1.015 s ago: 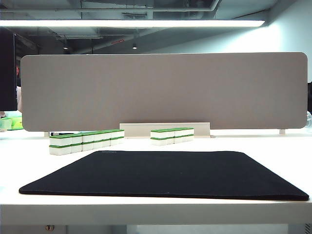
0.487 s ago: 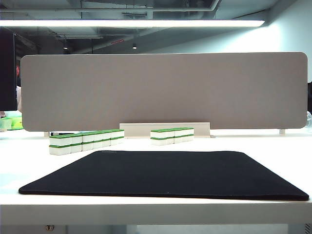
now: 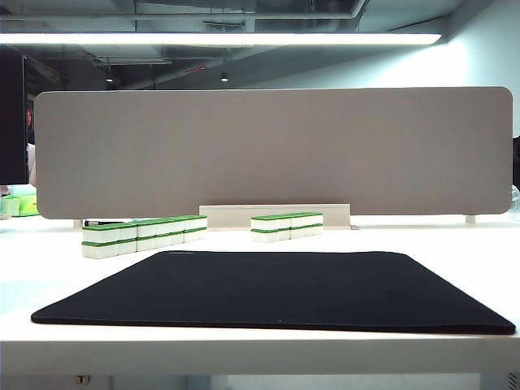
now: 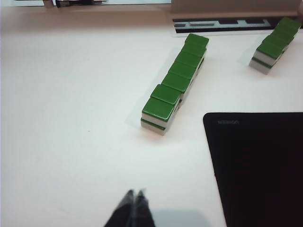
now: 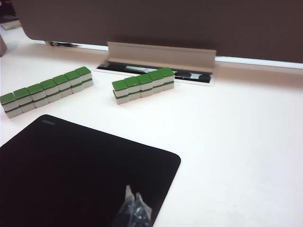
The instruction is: Take a mahjong tile from the mahjong wall and then place it on the table close to you.
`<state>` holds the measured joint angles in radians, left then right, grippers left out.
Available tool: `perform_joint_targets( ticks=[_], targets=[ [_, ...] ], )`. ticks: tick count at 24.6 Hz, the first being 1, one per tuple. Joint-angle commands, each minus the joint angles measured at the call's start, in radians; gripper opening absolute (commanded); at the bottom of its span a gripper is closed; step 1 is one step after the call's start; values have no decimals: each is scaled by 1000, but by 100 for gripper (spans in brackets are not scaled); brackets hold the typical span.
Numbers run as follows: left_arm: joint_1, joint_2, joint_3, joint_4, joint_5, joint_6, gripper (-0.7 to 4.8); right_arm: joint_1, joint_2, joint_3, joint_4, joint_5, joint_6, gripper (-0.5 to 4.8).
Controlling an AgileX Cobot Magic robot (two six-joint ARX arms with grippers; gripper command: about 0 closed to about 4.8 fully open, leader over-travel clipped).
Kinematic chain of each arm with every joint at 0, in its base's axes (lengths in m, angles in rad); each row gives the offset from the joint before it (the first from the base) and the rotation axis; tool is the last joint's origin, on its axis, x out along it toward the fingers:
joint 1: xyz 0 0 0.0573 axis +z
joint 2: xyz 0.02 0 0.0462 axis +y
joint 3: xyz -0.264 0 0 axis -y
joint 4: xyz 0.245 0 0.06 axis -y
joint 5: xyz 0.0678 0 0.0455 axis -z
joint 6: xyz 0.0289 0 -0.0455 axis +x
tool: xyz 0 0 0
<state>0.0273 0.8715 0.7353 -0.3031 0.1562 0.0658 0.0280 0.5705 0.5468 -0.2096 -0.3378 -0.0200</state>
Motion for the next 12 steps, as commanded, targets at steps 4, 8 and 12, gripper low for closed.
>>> perform_joint_targets(
  ticks=[4, 8, 12],
  targets=[
    [-1, 45, 38, -3, 4, 32, -2, 45, 0, 5, 53, -6, 1, -1],
    [-2, 90, 68, -28, 5, 32, -2, 90, 12, 6, 66, -6, 1, -1],
    [-2, 157, 138, -85, 5, 32, -2, 149, 50, 7, 83, -6, 1, -1]
  ],
)
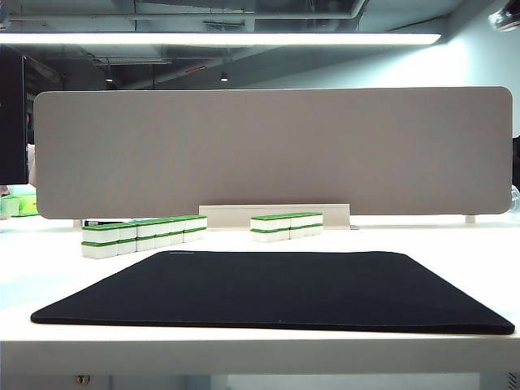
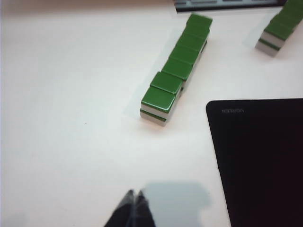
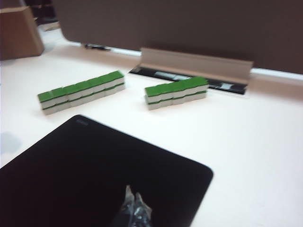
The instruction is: Take a mahjong tile from the mahjong wall and then place it on the table close to you.
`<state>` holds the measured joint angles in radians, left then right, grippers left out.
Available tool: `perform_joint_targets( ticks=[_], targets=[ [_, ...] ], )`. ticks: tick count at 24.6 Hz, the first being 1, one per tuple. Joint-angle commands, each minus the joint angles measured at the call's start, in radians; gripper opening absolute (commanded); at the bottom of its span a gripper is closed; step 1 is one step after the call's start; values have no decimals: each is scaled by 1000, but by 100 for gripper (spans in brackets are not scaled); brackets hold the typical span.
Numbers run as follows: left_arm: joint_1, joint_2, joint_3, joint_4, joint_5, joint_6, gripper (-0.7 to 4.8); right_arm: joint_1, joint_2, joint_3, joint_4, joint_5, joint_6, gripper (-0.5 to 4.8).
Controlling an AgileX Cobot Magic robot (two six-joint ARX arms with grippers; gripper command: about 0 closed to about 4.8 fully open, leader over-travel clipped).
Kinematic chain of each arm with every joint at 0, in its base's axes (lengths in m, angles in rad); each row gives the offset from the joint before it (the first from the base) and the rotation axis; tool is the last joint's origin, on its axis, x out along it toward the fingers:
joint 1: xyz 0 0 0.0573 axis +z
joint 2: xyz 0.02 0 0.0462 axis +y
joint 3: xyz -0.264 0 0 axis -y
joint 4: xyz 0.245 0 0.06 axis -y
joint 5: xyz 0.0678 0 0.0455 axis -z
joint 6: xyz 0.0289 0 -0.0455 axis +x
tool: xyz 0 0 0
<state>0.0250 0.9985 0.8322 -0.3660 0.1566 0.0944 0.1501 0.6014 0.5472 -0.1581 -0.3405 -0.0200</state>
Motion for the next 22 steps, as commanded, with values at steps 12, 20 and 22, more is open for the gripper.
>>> perform_joint_targets(
  ticks=[12, 20, 22],
  targets=[
    [-2, 174, 194, -68, 5, 7, -2, 180, 122, 10, 111, -3, 1, -1],
    [-5, 303, 336, -128, 5, 7, -2, 200, 142, 10, 111, -2, 1, -1],
    [-5, 329, 359, -130, 5, 7, -2, 200, 142, 10, 111, -2, 1, -1]
  ],
)
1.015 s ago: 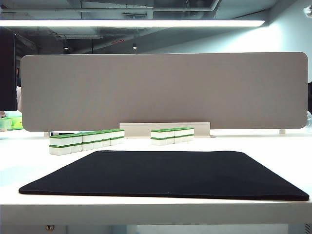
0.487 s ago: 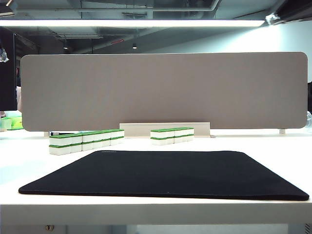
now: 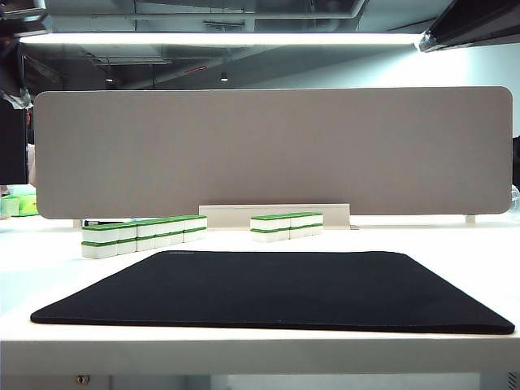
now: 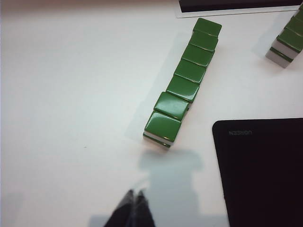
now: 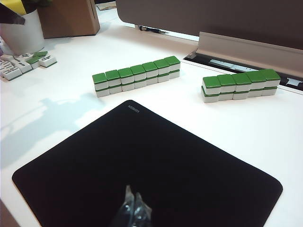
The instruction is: Take a mahjong tile from the mahjong wall and then place it on the table close to you.
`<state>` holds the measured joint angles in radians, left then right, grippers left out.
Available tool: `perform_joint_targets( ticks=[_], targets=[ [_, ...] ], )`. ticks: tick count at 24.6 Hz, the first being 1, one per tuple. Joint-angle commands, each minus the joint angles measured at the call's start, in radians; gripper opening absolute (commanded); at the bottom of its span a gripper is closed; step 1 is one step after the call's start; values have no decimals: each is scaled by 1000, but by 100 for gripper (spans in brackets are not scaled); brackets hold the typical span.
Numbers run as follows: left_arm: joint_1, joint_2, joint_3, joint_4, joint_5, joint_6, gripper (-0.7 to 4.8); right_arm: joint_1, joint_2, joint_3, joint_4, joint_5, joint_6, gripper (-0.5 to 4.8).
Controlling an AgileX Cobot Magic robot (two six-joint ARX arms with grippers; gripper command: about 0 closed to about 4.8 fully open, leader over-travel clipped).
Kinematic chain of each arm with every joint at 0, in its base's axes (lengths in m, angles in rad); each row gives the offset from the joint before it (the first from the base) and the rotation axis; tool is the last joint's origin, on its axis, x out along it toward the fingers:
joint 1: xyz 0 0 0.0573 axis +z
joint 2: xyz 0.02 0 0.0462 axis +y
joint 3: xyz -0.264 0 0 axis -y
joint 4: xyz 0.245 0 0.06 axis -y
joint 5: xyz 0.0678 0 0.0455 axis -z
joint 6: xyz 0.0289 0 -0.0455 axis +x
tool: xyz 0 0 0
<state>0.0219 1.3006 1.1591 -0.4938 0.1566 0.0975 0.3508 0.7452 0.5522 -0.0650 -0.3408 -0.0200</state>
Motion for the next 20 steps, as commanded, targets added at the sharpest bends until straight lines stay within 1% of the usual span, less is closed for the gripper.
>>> perform_joint_targets(
  ticks=[1, 8, 11, 13, 16, 18, 20],
  targets=[
    [-3, 53, 58, -16, 5, 4, -2, 0, -2, 5, 18, -2, 1, -1],
    [-24, 171, 195, -97, 0, 13, -2, 0, -2, 4, 17, -2, 1, -1],
    [-35, 219, 254, -120, -2, 32, -2, -1, -2, 3, 17, -2, 1, -1],
    [-52, 284, 339, -164, -3, 53, -2, -1, -2, 3, 16, -2, 1, -1],
    [-59, 343, 418, -207, -2, 53, -2, -1, -2, 3, 13, -2, 1, -1],
    [-71, 424, 529, -280, -6, 58, -2, -1, 1, 3, 3, -2, 1, -1],
    [-71, 471, 597, -332, -8, 80, -2, -1, 2, 3, -3, -2, 1, -1]
  ],
)
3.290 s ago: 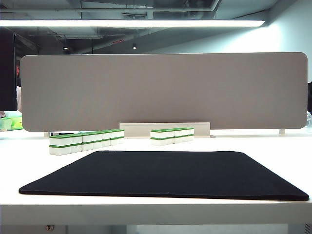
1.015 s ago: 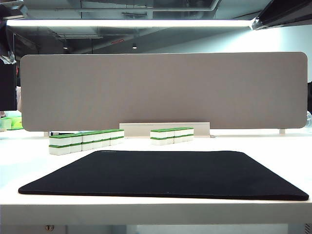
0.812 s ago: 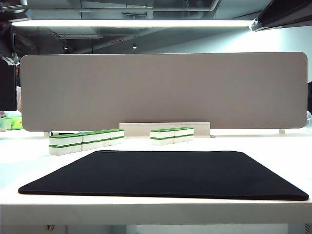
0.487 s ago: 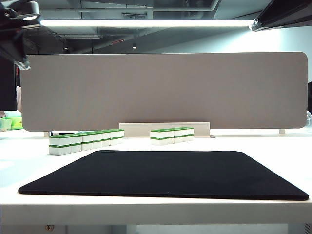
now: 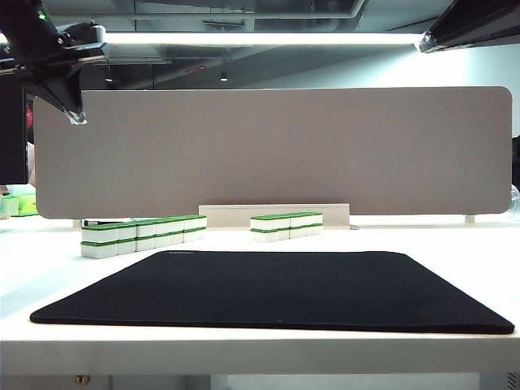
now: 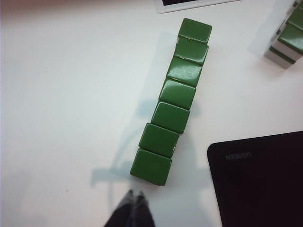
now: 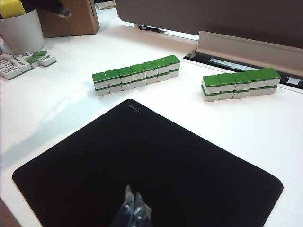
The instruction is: Take a mahjong tile from the mahjong wall and then place it on the table close to you.
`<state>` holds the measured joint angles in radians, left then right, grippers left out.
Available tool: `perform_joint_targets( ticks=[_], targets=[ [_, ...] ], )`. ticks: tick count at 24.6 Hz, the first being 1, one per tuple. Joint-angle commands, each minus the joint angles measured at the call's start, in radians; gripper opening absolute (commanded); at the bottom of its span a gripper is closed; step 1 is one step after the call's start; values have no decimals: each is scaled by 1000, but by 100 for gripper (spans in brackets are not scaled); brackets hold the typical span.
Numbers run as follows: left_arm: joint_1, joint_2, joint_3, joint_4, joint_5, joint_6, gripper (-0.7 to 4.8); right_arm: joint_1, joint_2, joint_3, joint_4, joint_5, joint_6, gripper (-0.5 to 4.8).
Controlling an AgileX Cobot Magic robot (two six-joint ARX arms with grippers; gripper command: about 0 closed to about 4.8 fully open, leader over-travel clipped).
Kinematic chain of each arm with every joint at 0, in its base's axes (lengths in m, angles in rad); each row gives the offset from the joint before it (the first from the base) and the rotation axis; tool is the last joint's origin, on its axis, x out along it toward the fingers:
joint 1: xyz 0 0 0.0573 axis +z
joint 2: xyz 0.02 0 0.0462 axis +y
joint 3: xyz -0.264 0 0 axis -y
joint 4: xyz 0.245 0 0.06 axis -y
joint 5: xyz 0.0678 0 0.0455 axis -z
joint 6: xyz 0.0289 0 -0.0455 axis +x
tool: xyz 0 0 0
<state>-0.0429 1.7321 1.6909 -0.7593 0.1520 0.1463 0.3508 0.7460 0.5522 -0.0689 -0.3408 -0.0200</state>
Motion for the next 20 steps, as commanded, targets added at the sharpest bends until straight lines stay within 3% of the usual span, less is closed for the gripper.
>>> perform_joint_targets(
  ticks=[1, 7, 12, 20],
  targets=[
    [-6, 59, 92, -88, -6, 40, -2, -1, 2, 3, -3, -2, 1, -1],
    [-8, 193, 263, -161, -47, 57, -2, -1, 2, 3, -10, -2, 1, -1],
    [-8, 251, 314, -172, -71, 116, -2, -1, 2, 3, -10, -2, 1, -1],
    [-22, 349, 329, -206, -88, 104, -2, -1, 2, 3, -11, -2, 1, -1]
  ],
)
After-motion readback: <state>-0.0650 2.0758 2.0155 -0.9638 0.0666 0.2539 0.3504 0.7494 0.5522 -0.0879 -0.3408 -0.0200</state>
